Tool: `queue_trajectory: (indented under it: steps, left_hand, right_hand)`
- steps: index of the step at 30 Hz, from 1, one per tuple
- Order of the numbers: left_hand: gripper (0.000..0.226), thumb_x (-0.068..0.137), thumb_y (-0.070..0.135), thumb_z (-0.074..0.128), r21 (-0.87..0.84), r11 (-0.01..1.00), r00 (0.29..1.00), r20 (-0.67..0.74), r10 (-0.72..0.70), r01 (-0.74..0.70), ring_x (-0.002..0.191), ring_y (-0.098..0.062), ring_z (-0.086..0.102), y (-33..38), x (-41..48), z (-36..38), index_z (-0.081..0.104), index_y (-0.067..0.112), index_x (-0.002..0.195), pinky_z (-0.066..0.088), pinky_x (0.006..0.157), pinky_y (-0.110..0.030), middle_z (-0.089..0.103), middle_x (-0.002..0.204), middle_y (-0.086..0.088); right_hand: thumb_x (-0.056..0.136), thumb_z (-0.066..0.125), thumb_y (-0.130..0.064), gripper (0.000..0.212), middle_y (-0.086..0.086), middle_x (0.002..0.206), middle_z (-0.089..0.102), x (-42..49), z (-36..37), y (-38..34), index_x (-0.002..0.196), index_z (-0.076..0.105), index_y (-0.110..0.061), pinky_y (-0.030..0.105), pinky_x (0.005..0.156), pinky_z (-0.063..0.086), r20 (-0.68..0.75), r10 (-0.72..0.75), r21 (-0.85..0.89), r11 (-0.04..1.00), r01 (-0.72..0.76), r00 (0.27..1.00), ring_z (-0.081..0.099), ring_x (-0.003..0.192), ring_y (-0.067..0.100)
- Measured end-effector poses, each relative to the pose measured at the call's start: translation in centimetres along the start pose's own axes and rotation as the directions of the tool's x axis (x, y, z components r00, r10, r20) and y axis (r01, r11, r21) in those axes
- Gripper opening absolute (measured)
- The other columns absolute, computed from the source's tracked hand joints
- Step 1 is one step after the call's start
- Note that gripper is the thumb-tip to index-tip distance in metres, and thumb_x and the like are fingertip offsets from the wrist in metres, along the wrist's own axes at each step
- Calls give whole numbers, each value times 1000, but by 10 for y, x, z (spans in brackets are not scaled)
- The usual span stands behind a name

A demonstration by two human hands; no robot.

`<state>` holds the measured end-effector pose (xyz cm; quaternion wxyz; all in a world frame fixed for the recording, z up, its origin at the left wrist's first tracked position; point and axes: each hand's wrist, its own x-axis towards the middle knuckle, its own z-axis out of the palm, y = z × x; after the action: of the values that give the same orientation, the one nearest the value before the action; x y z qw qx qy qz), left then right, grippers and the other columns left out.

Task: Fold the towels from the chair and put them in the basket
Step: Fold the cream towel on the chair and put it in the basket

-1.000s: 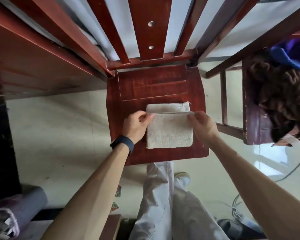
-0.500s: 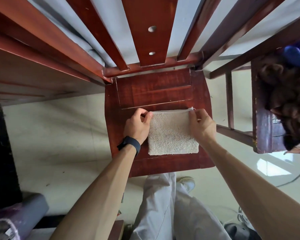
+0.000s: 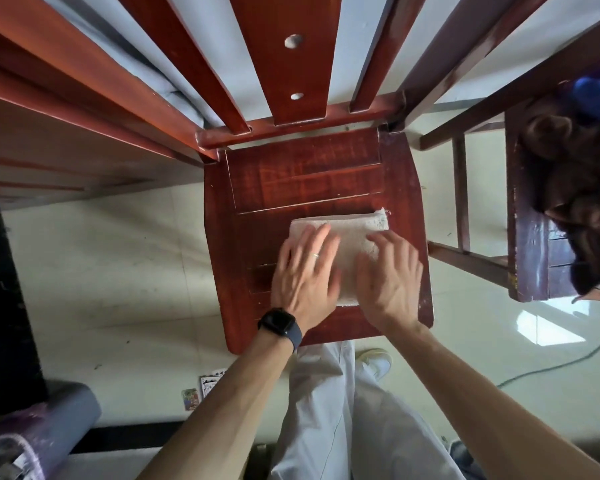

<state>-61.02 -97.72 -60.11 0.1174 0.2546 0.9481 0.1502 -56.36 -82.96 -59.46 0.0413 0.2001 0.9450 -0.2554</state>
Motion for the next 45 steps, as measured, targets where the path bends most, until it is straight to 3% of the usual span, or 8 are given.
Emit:
queue_trajectory:
  steps: [4, 11, 17, 21, 24, 32, 36, 45]
  left_hand:
    - [64, 96, 46, 44, 69, 997, 990, 133, -46, 37, 152, -23, 11, -10, 1, 19, 30, 23, 153, 11, 119, -53, 16, 164, 1]
    - [72, 93, 61, 40, 84, 994, 989, 124, -79, 69, 152, -21, 1, -29, 0, 38, 17, 34, 155, 0, 120, -55, 3, 165, -3]
    - [65, 94, 48, 52, -152, 936, 947, 7, -320, 317, 143, -33, 30, -10, -6, 19, 34, 26, 152, 29, 115, -51, 15, 162, -13]
    - [50, 90, 32, 66, -601, 432, 627, 153, -764, 673, 108, -19, 60, -6, 3, -7, 50, 18, 136, 52, 86, -27, 54, 129, -7]
    - [44, 85, 29, 74, -601, 113, 466, 472, -748, 791, 89, -10, 66, -16, 9, -16, 56, 18, 123, 48, 70, -10, 67, 106, 3]
    - [26, 73, 27, 83, -566, 141, 541, 640, -546, 812, 94, -20, 69, -36, 21, -29, 71, 16, 92, 52, 89, -35, 74, 94, -3]
    - [38, 70, 28, 83, -620, 73, 577, 672, -464, 781, 102, -23, 69, -25, 21, -48, 70, 13, 102, 49, 102, -45, 74, 99, -5]
    - [29, 92, 10, 63, -686, 89, 689, 703, -177, 722, 101, -21, 68, 94, 12, -132, 68, 19, 119, 52, 89, -41, 72, 115, -5]
  right_hand:
    - [104, 36, -43, 58, 1, 166, 21, 9, 12, 17, 157, 26, -24, 53, 120, 18, 228, -132, -186, 967, 176, 965, 16, 153, 20]
    - [101, 26, -61, 72, 0, 168, -8, 13, 28, 34, 160, -2, -31, 55, 122, -3, 275, -5, -236, 969, 73, 961, -7, 155, 18]
    - [97, 42, -60, 77, 6, 160, 29, -4, 4, 14, 159, 15, -21, 50, 116, 26, 168, 291, -32, 957, -290, 942, 27, 145, 25]
    - [90, 63, -46, 61, -2, 127, 59, 5, -17, 6, 143, 43, -23, 34, 94, 47, 302, 534, 319, 724, -612, 789, 55, 115, 17]
    - [83, 70, -42, 51, -5, 112, 66, 25, -26, 10, 128, 54, -22, 32, 80, 54, 419, 592, 302, 624, -720, 689, 64, 98, 14]
    - [84, 76, -19, 34, 2, 102, 69, 44, -45, 30, 116, 62, -14, 24, 66, 55, 621, 420, 344, 613, -711, 662, 67, 83, 13]
    - [86, 73, -11, 30, 12, 119, 66, 26, -67, 46, 113, 63, -21, 47, 84, 61, 718, 334, 473, 410, -780, 611, 69, 104, 26]
    - [92, 63, -2, 45, 11, 108, 70, -51, -215, 81, 123, 60, -35, 44, 78, 58, 698, 188, 648, 244, -721, 691, 70, 103, 26]
